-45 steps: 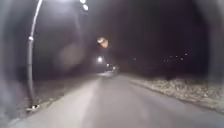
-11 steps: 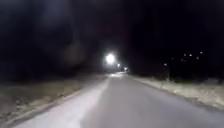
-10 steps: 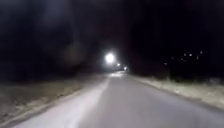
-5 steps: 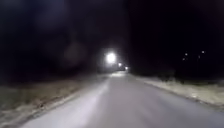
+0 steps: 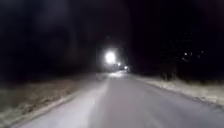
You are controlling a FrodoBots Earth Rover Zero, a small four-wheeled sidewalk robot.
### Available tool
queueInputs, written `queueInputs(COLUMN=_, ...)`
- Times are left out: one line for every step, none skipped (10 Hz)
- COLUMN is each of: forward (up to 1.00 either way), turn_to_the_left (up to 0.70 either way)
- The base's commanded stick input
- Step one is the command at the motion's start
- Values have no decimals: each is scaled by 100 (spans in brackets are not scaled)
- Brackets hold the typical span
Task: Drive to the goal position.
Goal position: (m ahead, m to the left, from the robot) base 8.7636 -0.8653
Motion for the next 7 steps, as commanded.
queueInputs(forward=100, turn_to_the_left=0)
queueInputs(forward=100, turn_to_the_left=0)
queueInputs(forward=100, turn_to_the_left=0)
queueInputs(forward=100, turn_to_the_left=0)
queueInputs(forward=100, turn_to_the_left=0)
queueInputs(forward=100, turn_to_the_left=0)
queueInputs(forward=100, turn_to_the_left=0)
